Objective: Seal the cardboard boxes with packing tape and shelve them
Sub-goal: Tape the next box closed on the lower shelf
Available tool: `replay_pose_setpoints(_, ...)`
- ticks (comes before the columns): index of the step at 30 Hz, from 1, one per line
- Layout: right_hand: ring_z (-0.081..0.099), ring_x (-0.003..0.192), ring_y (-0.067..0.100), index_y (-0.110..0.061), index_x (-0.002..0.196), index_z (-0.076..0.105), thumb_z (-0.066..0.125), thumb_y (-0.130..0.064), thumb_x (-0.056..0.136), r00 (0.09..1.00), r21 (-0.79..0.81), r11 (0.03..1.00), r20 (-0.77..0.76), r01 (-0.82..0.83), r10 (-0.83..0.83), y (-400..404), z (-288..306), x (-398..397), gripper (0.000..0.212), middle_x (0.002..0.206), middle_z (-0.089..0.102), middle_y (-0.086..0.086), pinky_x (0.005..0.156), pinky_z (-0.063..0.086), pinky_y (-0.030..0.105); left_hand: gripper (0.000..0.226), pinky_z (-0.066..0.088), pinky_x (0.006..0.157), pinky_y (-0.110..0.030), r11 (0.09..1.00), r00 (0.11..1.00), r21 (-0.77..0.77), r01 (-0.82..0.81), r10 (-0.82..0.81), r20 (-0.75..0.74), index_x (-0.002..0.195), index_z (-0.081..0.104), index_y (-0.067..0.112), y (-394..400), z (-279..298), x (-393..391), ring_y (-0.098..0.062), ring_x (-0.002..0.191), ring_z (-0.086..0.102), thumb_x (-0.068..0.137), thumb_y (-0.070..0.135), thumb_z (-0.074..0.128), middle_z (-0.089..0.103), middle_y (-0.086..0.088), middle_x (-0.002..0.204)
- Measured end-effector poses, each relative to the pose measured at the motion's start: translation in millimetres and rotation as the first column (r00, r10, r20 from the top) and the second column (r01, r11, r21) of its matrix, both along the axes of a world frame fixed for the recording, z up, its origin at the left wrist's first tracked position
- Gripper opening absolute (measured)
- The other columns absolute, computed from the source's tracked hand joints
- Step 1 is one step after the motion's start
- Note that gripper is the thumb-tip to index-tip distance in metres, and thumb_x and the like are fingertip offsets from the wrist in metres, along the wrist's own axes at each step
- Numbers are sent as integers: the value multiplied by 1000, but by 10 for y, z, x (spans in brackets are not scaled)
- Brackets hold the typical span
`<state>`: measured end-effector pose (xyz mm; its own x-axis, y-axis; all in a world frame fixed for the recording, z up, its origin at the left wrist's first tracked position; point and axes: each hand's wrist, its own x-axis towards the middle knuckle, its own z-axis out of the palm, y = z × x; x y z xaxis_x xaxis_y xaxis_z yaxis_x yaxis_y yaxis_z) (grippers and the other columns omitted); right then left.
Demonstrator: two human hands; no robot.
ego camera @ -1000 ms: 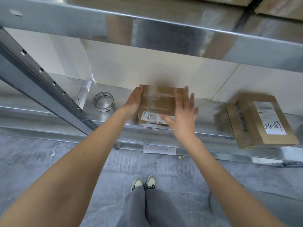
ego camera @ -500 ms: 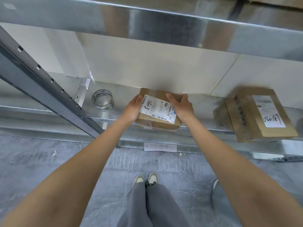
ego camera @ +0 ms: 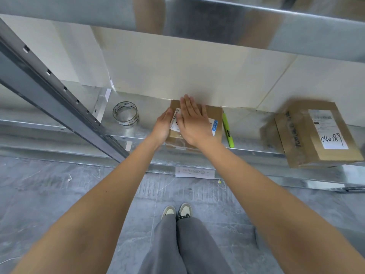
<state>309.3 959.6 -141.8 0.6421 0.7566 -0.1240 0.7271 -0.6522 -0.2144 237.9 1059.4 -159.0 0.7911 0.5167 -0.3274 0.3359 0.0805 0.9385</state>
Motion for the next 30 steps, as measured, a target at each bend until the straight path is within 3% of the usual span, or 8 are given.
replay_pose_setpoints(5, 11, 150, 18, -7, 154, 18, 15, -39, 99, 989, 50, 991, 85, -127, 123, -487, -72, -529, 63, 162, 17, 7, 122, 3, 44, 38, 47, 70, -13, 998, 999, -43, -43, 43, -16, 111, 62, 6, -15, -13, 7, -7, 82, 61, 107, 26, 30, 67, -4, 100)
replay_pose_setpoints(12, 12, 150, 20, -13, 155, 21, 36, -38, 100, 984, 67, 988, 119, -139, 130, -622, -51, -640, 62, 162, 16, 3, 121, 4, 50, 48, 50, 66, -13, 995, 997, -93, -34, 27, -78, 118, 64, 6, -7, 29, -8, -11, 88, 67, 106, 35, 27, 71, -4, 104)
replay_pose_setpoints(15, -2, 150, 28, -30, 155, 17, 53, -51, 93, 995, 137, 988, 58, 69, -77, -841, -29, -454, 74, 164, 0, 2, 116, -7, 58, 51, 54, 87, -33, 989, 998, -146, -29, 21, -53, 126, 61, 12, 7, 15, -27, -23, 104, 68, 105, 43, 27, 70, -8, 114)
replay_pose_setpoints(18, 8, 149, 20, -34, 148, 34, 70, -37, 86, 891, 338, 865, -393, 370, -227, -1001, -16, -291, 72, 162, 0, 5, 121, 17, 44, 56, 48, 103, -43, 981, 998, -190, -40, 32, -46, 145, 42, 18, -25, 29, -43, -23, 117, 62, 101, 51, 33, 64, -6, 129)
replay_pose_setpoints(19, 15, 147, 17, -34, 144, 39, 72, -35, 85, 863, 367, 836, -453, 408, -222, -1021, -10, -254, 68, 161, 6, 4, 119, 24, 40, 56, 46, 104, -42, 979, 998, -196, -59, 50, -47, 149, 37, 21, -50, 60, -58, -22, 120, 59, 101, 51, 34, 61, -5, 134)
replay_pose_setpoints(24, 48, 118, 10, -31, 129, 54, 69, -57, 79, 883, 448, 773, -356, 449, -306, -975, 198, -49, 58, 144, 38, -1, 98, 43, 31, 59, 53, 75, -24, 960, 997, -268, -77, 71, -33, 114, 68, 24, -74, 235, -90, -14, 98, 70, 101, 59, 23, 73, -1, 109)
replay_pose_setpoints(27, 53, 117, 17, -29, 137, 45, 64, -64, 80, 826, 429, 717, -404, 550, -393, -872, 360, 143, 69, 132, 55, 2, 95, 45, 35, 59, 48, 94, -28, 994, 998, -100, -45, 40, -55, 124, 64, 23, -19, 306, -72, -14, 111, 63, 97, 63, 30, 68, -1, 121)
replay_pose_setpoints(30, 51, 123, 29, -26, 144, 35, 56, -66, 85, 748, 267, 742, -496, 615, -442, -742, 390, 328, 75, 134, 55, 10, 97, 42, 36, 72, 36, 113, -40, 993, 985, 44, 113, -106, -134, 140, 50, 32, 46, 274, -69, -19, 129, 50, 86, 76, 33, 56, 1, 139)
